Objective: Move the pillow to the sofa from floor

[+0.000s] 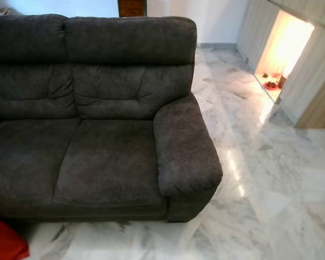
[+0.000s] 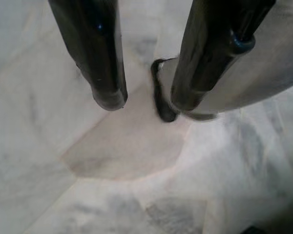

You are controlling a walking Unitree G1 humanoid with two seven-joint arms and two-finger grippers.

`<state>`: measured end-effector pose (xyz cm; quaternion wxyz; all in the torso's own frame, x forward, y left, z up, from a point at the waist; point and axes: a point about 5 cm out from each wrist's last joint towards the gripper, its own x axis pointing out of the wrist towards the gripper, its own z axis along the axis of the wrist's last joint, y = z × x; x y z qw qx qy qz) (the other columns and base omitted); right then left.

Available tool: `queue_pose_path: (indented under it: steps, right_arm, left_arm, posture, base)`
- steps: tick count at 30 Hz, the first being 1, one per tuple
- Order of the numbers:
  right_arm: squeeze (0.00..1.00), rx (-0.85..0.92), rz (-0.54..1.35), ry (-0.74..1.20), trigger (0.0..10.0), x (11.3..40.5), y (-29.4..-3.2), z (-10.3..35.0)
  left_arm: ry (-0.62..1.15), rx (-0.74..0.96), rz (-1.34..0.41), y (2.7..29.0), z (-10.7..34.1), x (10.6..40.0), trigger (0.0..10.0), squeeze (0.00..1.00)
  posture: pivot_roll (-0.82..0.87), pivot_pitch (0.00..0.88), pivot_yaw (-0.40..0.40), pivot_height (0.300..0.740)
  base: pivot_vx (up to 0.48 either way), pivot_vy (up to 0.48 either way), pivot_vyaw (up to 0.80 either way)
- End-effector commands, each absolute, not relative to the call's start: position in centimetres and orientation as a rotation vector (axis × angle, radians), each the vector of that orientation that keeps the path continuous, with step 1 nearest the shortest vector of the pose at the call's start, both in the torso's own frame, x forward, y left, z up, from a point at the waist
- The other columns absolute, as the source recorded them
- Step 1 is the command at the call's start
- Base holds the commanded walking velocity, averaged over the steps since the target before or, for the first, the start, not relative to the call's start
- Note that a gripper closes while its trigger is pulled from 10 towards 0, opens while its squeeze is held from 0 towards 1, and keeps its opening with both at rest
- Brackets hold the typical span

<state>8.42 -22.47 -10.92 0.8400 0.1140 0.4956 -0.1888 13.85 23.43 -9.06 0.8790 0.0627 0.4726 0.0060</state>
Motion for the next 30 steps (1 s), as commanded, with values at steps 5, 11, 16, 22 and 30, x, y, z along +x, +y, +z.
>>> queue_pose_path:
  steps: [5,11,16,22,30]
  right_arm:
    - [0.00,0.249,-0.361,1.040,10.0,8.98,-21.58,-10.96]
    - [0.00,0.277,-0.374,1.034,10.0,9.01,-21.51,-10.97]
    - [0.00,0.281,-0.378,1.030,10.0,9.08,-21.50,-10.95]
    - [0.00,0.245,-0.359,1.047,10.0,9.01,-21.28,-11.03]
    - [0.00,0.217,-0.332,1.038,10.0,9.30,-21.26,-10.93]
  left_arm:
    - [0.979,0.147,0.030,24.25,-8.81,13.93,10.0,0.00]
    - [0.978,0.145,0.030,24.26,-8.80,13.95,10.0,0.00]
    - [0.977,0.144,0.030,24.27,-8.78,13.98,10.0,0.00]
    - [0.974,0.144,0.030,24.28,-8.76,14.00,10.0,0.00]
    - [0.974,0.145,0.031,24.35,-8.74,14.02,10.0,0.00]
  posture:
    - [0.08,0.086,0.015,0.740]
    - [0.09,0.086,0.015,0.740]
    - [0.09,0.087,0.017,0.740]
    - [0.09,0.084,0.014,0.740]
    - [0.09,0.085,0.017,0.740]
  base:
    - [0.000,0.401,0.73]
    - [0.000,0.402,0.00]
    - [0.000,0.401,0.00]
    - [0.000,0.404,0.00]
    - [0.000,0.404,0.50]
